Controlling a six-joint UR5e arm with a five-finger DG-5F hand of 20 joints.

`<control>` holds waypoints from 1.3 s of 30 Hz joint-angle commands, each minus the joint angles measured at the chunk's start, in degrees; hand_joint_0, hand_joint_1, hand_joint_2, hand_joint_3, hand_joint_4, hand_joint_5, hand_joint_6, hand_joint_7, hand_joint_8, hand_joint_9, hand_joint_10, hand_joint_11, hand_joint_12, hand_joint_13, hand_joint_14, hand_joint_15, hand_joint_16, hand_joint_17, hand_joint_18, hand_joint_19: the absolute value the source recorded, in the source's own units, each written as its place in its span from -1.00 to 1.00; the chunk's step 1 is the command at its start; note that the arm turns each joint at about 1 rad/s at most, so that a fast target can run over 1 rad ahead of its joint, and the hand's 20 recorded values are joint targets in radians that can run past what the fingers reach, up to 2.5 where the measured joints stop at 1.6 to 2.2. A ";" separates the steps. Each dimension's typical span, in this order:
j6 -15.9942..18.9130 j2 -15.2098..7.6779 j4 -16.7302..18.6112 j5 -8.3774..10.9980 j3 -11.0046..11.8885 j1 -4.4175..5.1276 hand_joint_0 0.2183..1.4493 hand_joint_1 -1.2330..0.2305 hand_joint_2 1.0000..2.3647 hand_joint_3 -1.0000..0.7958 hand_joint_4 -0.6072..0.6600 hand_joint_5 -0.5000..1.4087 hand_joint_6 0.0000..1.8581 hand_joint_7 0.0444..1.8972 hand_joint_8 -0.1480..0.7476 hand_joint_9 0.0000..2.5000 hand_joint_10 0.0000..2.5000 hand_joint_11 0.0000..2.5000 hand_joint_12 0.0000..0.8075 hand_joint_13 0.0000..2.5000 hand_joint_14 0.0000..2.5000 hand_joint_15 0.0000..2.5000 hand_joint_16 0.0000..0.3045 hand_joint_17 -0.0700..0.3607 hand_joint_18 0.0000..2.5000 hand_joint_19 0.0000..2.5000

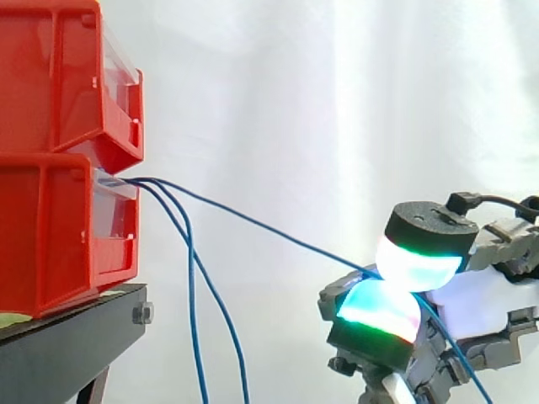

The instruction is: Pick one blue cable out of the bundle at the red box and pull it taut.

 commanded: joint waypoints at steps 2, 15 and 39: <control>0.04 0.60 0.69 -0.37 -0.86 -0.47 -0.32 -0.43 -0.96 0.16 0.02 -0.64 -0.03 0.40 0.11 -0.34 -0.99 -0.44 0.00 -0.58 -0.99 -0.80 -0.64 -0.10 -0.48 -0.69; 1.80 1.74 -0.37 -4.50 -0.86 -2.06 -0.32 -0.43 -0.96 0.17 0.02 -0.64 -0.03 0.40 0.10 -0.34 -0.99 -0.43 0.00 -0.58 -0.99 -0.80 -0.64 -0.10 -0.49 -0.70; 2.59 1.74 3.68 -0.63 -0.86 -1.62 -0.32 -0.43 -0.96 0.15 -0.01 -0.64 -0.03 0.39 0.10 -0.35 -0.99 -0.43 0.01 -0.60 -0.99 -0.82 -0.63 -0.09 -0.50 -0.71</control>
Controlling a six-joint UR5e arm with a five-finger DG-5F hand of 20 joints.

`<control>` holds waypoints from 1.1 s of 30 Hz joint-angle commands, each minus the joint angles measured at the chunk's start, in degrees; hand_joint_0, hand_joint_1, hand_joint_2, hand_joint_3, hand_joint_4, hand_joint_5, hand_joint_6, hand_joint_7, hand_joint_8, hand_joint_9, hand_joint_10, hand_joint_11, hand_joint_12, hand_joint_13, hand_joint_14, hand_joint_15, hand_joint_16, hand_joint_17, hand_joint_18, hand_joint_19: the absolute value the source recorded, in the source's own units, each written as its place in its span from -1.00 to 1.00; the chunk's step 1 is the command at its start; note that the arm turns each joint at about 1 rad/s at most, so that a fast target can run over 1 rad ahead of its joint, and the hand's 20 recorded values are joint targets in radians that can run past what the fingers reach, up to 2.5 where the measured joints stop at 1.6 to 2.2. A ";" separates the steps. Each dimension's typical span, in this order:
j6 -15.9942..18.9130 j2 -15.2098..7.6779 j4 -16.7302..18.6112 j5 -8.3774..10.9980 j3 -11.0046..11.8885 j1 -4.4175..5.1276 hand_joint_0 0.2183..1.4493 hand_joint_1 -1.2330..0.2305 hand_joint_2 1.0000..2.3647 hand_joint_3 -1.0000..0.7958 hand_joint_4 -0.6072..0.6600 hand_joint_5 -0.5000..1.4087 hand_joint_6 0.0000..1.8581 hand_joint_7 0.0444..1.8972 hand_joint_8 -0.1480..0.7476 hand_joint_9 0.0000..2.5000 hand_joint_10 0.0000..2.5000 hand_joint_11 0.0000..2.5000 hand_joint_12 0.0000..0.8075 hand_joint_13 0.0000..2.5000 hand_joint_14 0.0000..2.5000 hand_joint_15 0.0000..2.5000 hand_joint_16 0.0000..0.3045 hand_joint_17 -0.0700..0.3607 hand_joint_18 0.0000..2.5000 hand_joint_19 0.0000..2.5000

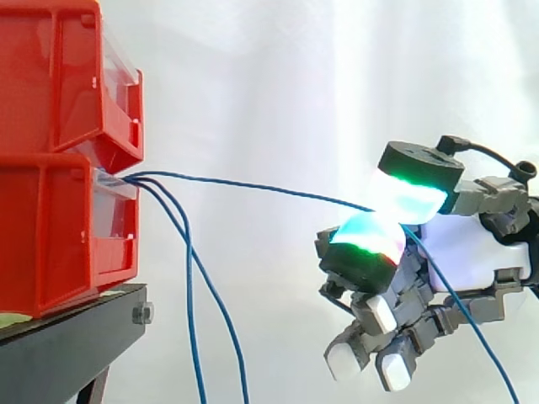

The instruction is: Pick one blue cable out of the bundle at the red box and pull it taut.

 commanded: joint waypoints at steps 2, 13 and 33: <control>0.06 -0.02 0.01 0.00 0.00 -0.01 -0.30 -0.43 -0.96 0.14 -0.03 -0.64 -0.03 0.41 0.09 -0.36 -0.99 -0.44 0.01 -0.60 -0.99 -0.82 -0.63 -0.09 -0.50 -0.71; -0.03 -0.02 0.01 0.00 0.00 -0.01 -0.31 -0.43 -0.96 0.13 -0.02 -0.65 -0.03 0.38 0.09 -0.36 -0.99 -0.44 0.00 -0.61 -0.99 -0.83 -0.63 -0.09 -0.51 -0.73; -0.03 0.07 0.01 0.00 0.00 -0.01 -0.31 -0.44 -0.96 0.13 -0.03 -0.64 -0.03 0.39 0.09 -0.37 -0.99 -0.44 0.00 -0.62 -0.99 -0.84 -0.63 -0.09 -0.54 -0.73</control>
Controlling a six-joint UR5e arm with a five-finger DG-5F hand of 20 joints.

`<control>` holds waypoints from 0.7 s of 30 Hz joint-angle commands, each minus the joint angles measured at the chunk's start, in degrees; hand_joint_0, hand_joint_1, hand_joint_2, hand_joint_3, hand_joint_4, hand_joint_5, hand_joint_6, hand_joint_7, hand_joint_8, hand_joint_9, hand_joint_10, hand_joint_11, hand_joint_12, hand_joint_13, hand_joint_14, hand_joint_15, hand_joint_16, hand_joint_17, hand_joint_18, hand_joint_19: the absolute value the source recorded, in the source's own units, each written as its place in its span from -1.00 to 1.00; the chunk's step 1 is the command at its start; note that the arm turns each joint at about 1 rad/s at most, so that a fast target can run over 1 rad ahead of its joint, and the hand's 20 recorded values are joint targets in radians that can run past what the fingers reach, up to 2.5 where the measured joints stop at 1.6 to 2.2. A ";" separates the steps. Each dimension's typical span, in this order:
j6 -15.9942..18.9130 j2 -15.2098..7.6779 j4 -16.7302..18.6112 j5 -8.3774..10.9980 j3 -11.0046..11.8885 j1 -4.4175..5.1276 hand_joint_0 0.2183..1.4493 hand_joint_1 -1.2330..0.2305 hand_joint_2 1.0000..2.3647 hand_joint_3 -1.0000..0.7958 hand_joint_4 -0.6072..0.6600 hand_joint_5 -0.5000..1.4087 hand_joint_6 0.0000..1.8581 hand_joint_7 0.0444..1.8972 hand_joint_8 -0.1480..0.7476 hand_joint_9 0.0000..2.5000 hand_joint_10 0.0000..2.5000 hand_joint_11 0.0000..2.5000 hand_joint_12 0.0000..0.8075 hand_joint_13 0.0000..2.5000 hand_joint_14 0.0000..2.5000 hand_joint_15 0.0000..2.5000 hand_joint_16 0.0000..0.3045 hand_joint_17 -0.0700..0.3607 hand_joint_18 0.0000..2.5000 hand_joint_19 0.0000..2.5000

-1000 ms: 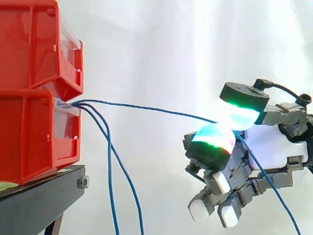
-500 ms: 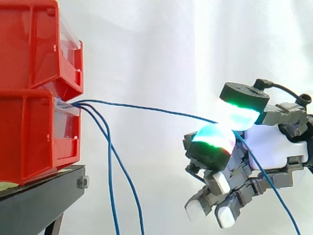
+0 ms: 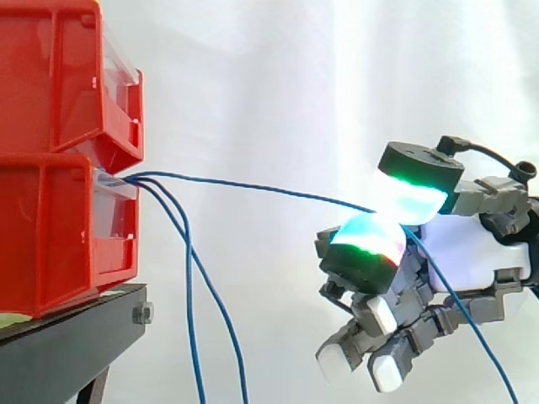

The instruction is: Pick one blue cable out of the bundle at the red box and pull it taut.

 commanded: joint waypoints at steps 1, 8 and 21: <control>0.00 -0.01 0.00 0.00 0.00 0.08 -0.31 -0.44 -0.96 0.12 -0.03 -0.64 -0.03 0.38 0.09 -0.37 -0.99 -0.44 0.00 -0.63 -1.00 -0.84 -0.63 -0.09 -0.54 -0.73; 0.00 -0.01 0.00 0.00 0.00 0.08 -0.31 -0.44 -0.96 0.12 -0.03 -0.65 -0.03 0.39 0.09 -0.37 -0.99 -0.44 -0.01 -0.63 -1.00 -0.84 -0.63 -0.09 -0.54 -0.73; 0.00 0.08 0.00 0.00 0.00 0.08 -0.31 -0.43 -0.96 0.12 -0.06 -0.65 -0.03 0.37 0.09 -0.37 -0.99 -0.44 0.00 -0.64 -1.00 -0.85 -0.63 -0.09 -0.55 -0.74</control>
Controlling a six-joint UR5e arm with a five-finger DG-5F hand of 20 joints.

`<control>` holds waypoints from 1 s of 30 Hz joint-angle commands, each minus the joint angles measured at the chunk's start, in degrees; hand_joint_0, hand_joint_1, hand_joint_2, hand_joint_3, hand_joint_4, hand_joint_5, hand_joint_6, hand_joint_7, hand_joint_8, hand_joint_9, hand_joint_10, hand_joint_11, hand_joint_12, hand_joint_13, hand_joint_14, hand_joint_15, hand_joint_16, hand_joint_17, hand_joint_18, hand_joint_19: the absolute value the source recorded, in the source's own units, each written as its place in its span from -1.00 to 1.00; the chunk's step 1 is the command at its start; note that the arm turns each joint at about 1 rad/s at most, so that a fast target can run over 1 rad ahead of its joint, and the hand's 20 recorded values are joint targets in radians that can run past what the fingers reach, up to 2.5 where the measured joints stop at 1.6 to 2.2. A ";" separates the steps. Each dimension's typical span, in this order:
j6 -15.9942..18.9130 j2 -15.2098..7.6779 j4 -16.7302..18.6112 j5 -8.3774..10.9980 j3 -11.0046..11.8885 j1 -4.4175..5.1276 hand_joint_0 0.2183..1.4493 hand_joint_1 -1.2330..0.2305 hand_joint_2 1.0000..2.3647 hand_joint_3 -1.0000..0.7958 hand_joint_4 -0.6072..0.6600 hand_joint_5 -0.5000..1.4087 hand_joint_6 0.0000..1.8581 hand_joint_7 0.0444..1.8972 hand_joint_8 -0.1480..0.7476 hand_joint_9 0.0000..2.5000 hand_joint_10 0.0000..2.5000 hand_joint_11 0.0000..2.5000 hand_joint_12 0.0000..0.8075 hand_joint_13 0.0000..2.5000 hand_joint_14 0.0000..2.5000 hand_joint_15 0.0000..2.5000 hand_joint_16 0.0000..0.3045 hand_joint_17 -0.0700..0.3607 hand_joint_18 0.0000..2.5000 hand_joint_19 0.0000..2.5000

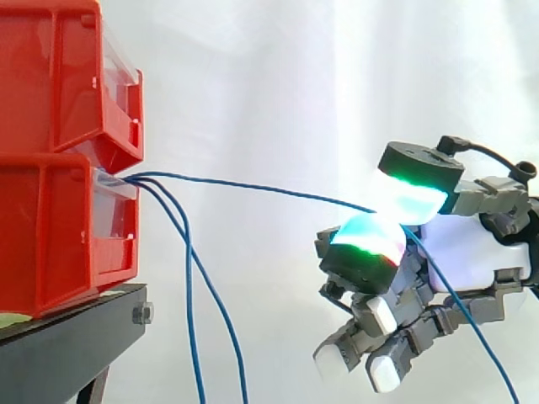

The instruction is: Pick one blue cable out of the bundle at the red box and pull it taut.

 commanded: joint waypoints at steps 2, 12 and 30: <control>0.00 -0.01 0.00 0.00 0.00 -0.03 -0.30 -0.43 -0.96 0.12 -0.06 -0.65 -0.03 0.37 0.09 -0.37 -0.99 -0.44 0.00 -0.64 -1.00 -0.85 -0.63 -0.09 -0.55 -0.74; 0.00 -0.01 0.00 0.00 0.00 0.06 -0.30 -0.43 -0.96 0.12 -0.07 -0.65 -0.02 0.35 0.08 -0.38 -0.99 -0.44 0.00 -0.65 -0.99 -0.86 -0.63 -0.09 -0.56 -0.74; 0.00 -0.01 0.00 0.00 0.00 -0.03 -0.31 -0.42 -0.96 0.11 -0.10 -0.65 -0.02 0.31 0.03 -0.46 -0.99 -0.51 0.00 -0.77 -1.00 -0.93 -0.62 -0.07 -0.68 -0.82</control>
